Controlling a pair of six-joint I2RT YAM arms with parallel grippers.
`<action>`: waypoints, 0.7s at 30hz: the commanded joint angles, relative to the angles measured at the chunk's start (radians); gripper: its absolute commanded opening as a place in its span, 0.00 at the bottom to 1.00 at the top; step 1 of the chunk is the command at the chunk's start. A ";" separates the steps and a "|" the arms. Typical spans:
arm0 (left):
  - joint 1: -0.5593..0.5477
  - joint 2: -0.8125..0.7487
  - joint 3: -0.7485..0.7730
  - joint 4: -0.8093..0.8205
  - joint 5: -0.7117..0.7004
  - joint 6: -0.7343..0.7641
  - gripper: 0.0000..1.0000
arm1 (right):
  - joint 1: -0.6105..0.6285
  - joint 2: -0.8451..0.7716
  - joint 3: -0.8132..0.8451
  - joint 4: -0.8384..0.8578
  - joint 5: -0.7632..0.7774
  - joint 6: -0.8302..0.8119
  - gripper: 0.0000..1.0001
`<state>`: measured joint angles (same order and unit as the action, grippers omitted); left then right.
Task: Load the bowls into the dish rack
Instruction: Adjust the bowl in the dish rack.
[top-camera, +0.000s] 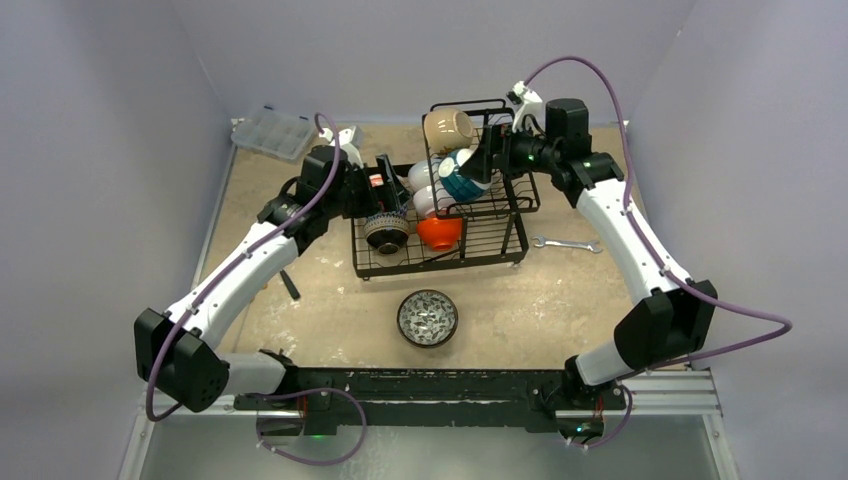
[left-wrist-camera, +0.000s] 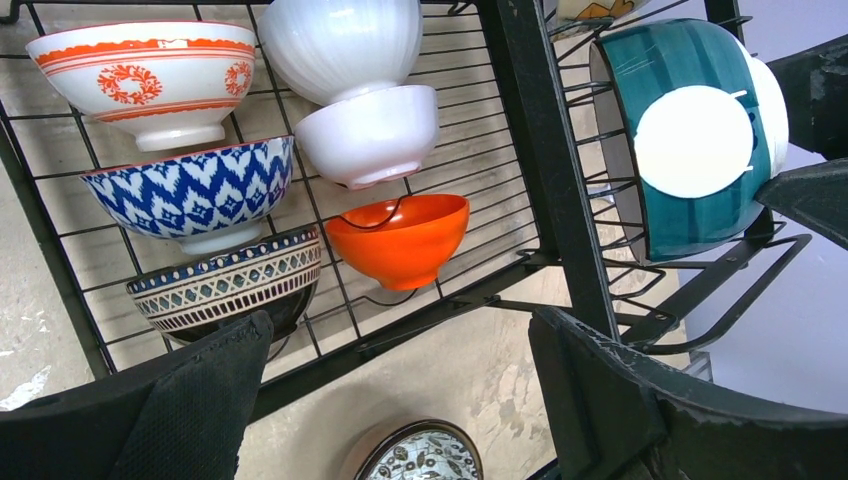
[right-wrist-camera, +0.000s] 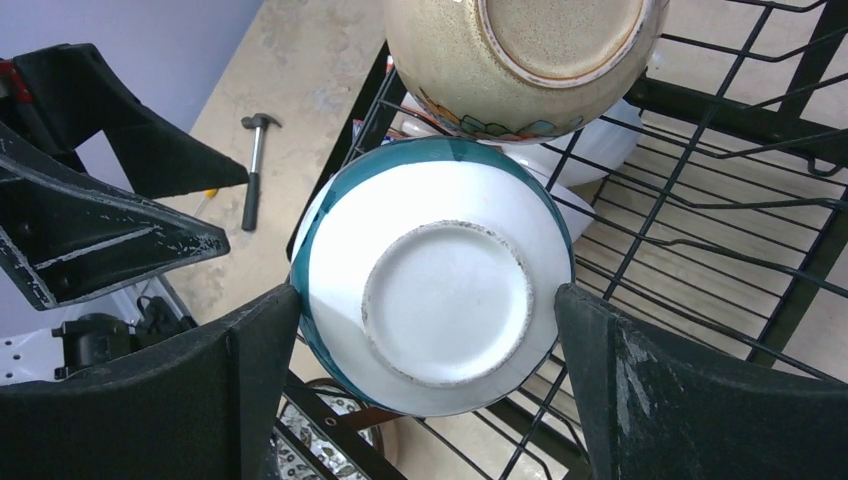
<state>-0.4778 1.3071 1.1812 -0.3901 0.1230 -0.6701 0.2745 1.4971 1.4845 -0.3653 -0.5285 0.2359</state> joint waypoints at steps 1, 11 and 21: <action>0.008 -0.039 -0.007 0.025 0.010 -0.003 0.99 | 0.000 -0.018 -0.013 0.016 -0.079 -0.007 0.98; 0.012 -0.045 -0.023 0.021 0.002 0.000 0.99 | 0.026 0.003 -0.018 0.062 -0.280 0.013 0.97; 0.046 -0.036 -0.052 -0.020 -0.029 0.065 0.99 | 0.038 -0.039 -0.029 0.084 -0.279 0.041 0.97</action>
<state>-0.4568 1.2892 1.1378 -0.3920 0.1131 -0.6617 0.2657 1.4982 1.4525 -0.2638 -0.6945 0.2291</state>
